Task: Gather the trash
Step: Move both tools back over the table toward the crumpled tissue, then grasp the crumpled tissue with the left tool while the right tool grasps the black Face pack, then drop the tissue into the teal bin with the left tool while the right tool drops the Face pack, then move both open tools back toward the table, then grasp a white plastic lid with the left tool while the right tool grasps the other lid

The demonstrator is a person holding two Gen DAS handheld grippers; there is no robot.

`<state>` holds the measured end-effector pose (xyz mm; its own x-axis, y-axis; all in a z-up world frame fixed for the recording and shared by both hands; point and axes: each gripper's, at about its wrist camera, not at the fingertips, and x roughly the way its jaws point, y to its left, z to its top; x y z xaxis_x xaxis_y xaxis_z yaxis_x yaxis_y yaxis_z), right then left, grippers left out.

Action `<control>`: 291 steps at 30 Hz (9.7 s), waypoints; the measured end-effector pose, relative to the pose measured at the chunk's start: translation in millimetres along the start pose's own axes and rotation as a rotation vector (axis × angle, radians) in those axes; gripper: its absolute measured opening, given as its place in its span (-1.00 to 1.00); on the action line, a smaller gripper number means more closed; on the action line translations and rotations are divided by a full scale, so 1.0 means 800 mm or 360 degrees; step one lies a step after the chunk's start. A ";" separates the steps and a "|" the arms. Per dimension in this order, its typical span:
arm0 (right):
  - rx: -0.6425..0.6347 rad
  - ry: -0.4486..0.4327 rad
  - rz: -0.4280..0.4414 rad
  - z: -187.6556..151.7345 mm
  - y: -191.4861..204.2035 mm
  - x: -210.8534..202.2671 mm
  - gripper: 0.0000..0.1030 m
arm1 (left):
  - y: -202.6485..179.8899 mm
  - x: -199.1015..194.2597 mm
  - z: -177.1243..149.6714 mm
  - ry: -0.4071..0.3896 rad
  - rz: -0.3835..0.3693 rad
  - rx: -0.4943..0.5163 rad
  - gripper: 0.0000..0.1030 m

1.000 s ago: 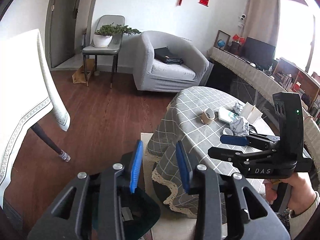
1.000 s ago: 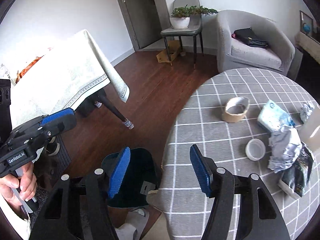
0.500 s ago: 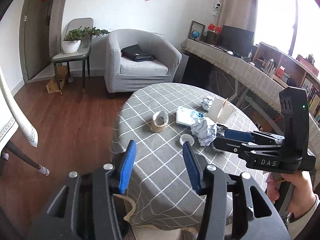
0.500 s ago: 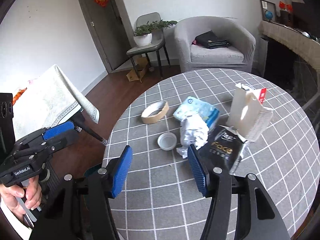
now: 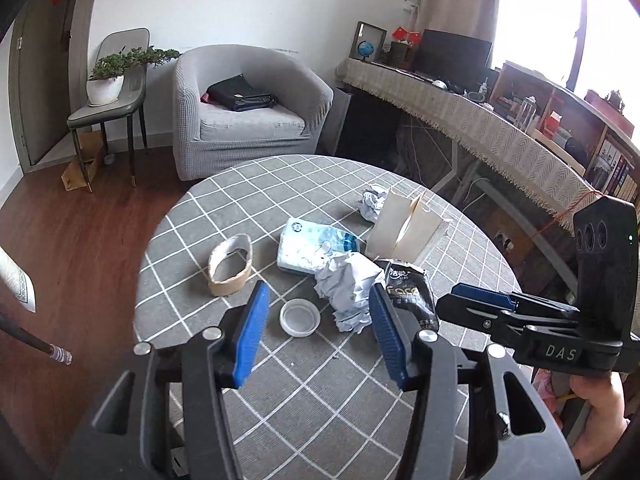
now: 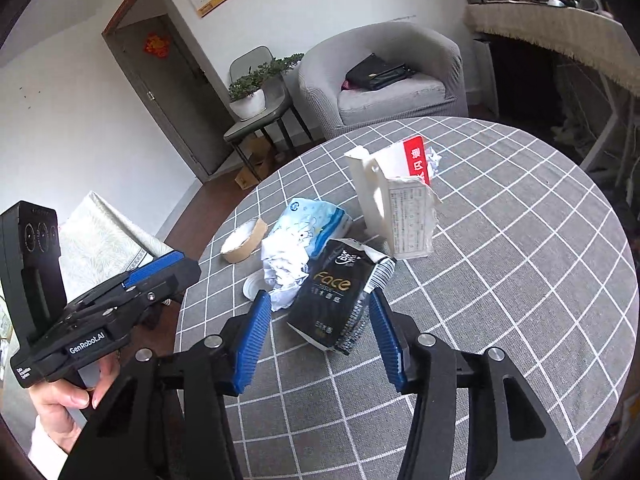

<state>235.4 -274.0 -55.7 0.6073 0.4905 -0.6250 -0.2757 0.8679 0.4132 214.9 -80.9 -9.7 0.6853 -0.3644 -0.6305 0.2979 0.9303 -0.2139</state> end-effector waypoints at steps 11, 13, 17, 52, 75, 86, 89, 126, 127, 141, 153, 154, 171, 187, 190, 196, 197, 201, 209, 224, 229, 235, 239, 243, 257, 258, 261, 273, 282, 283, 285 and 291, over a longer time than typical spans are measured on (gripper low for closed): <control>0.0254 0.0056 0.0214 -0.009 -0.047 0.009 -0.01 | -0.028 0.049 0.010 0.0064 0.0038 0.0082 0.13; 0.0266 0.0055 0.0224 -0.010 -0.048 0.008 -0.01 | -0.029 0.056 0.012 0.0072 0.0047 0.0080 0.14; 0.0272 0.0052 0.0254 -0.011 -0.048 0.006 -0.01 | -0.032 0.071 0.013 0.0111 0.0089 0.0087 0.16; 0.0141 0.0023 0.0116 0.015 0.012 0.036 -0.80 | 0.008 -0.010 0.000 -0.0010 -0.0048 0.0038 -0.07; -0.0154 0.0035 0.0232 0.027 0.150 0.053 -0.80 | 0.110 -0.088 -0.042 -0.0021 0.0141 -0.0156 -0.08; -0.0284 0.0170 0.0276 0.001 0.211 0.091 -0.80 | 0.171 -0.095 -0.100 0.0110 0.0311 -0.0187 -0.08; -0.0316 0.0211 0.0288 -0.007 0.226 0.103 -0.80 | 0.187 -0.096 -0.121 0.0155 0.0345 -0.0224 -0.08; -0.0551 0.0866 0.0243 -0.126 0.354 0.274 -0.80 | 0.322 -0.039 -0.327 0.0892 0.0427 -0.0487 0.16; -0.0554 0.0872 0.0237 -0.127 0.353 0.276 -0.80 | 0.321 -0.041 -0.326 0.0876 0.0432 -0.0484 0.16; -0.0584 0.1041 0.0124 -0.169 0.348 0.323 -0.80 | 0.335 -0.115 -0.286 0.0511 0.0492 -0.0572 -0.19; -0.0679 0.1210 0.0050 -0.222 0.344 0.360 -0.80 | 0.333 -0.156 -0.254 0.0311 0.0449 -0.0607 -0.49; -0.0690 0.1221 0.0040 -0.227 0.344 0.363 -0.80 | 0.331 -0.160 -0.250 0.0293 0.0448 -0.0604 -0.49; -0.0774 0.1262 -0.0001 -0.237 0.322 0.349 -0.06 | 0.294 -0.192 -0.182 0.0067 0.0433 -0.0519 -0.49; -0.0818 0.0793 0.0282 -0.136 0.356 0.205 -0.08 | 0.258 -0.210 -0.130 -0.0097 0.0458 -0.0454 -0.48; -0.0800 0.0671 0.0286 -0.109 0.349 0.173 -0.10 | 0.241 -0.214 -0.119 -0.0143 0.0438 -0.0415 -0.43; -0.0724 0.0497 0.0272 -0.070 0.312 0.126 -0.10 | 0.211 -0.200 -0.101 -0.0158 0.0406 -0.0368 -0.34; -0.0707 0.0483 0.0269 -0.066 0.305 0.122 -0.10 | 0.206 -0.196 -0.099 -0.0155 0.0400 -0.0356 -0.31; -0.0649 0.0428 0.0231 -0.048 0.272 0.105 -0.10 | 0.182 -0.178 -0.090 -0.0137 0.0384 -0.0296 -0.23; -0.0620 0.0237 0.0027 -0.019 0.204 0.067 -0.10 | 0.122 -0.125 -0.078 -0.0057 0.0302 -0.0155 -0.08; -0.0425 0.0157 -0.0242 0.010 0.079 0.033 0.04 | 0.039 -0.035 -0.050 0.0072 0.0157 -0.0004 0.09; -0.0360 0.0167 -0.0273 0.008 0.047 0.026 0.11 | 0.020 -0.004 -0.040 0.0117 0.0112 0.0032 0.10; -0.0314 0.0155 -0.0308 0.009 0.023 0.018 0.13 | 0.000 0.037 -0.032 0.0159 0.0166 0.0114 0.10; -0.0316 0.0176 -0.0316 0.009 0.011 0.022 0.13 | 0.003 0.052 -0.027 0.0173 0.0177 0.0095 0.10; -0.0343 0.0202 -0.0338 0.007 0.007 0.027 0.13 | 0.003 0.058 -0.027 0.0179 0.0201 0.0106 -0.09; -0.0458 0.0262 -0.0362 0.000 0.032 0.053 0.13 | -0.005 0.064 -0.030 0.0202 0.0193 0.0093 -0.38; -0.0460 0.0258 -0.0357 0.001 0.034 0.055 0.13 | -0.006 0.062 -0.030 0.0199 0.0196 0.0097 -0.38; -0.0466 0.0261 -0.0351 0.003 0.042 0.063 0.13 | -0.001 0.054 -0.030 0.0186 0.0181 0.0080 -0.38; -0.0512 0.0266 -0.0463 0.013 0.068 0.095 -0.21 | 0.036 0.020 -0.034 0.0154 0.0187 0.0065 -0.37; -0.0549 0.0247 -0.0487 0.017 0.097 0.104 -0.23 | 0.065 -0.008 -0.039 0.0125 0.0180 0.0006 -0.37; -0.0556 0.0239 -0.0472 0.018 0.103 0.102 -0.23 | 0.071 -0.012 -0.040 0.0122 0.0192 -0.0001 -0.37; -0.0560 0.0229 -0.0430 0.020 0.116 0.099 -0.23 | 0.085 -0.020 -0.043 0.0114 0.0216 -0.0021 -0.37; -0.0587 0.0244 -0.0298 0.016 0.156 0.104 -0.23 | 0.121 -0.042 -0.054 0.0112 0.0275 -0.0077 -0.37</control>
<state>261.1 -125.9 -47.8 0.5620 0.3042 -0.7691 -0.4362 0.8991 0.0368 191.6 22.9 -41.5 0.6748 -0.1970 -0.7112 0.1465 0.9803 -0.1325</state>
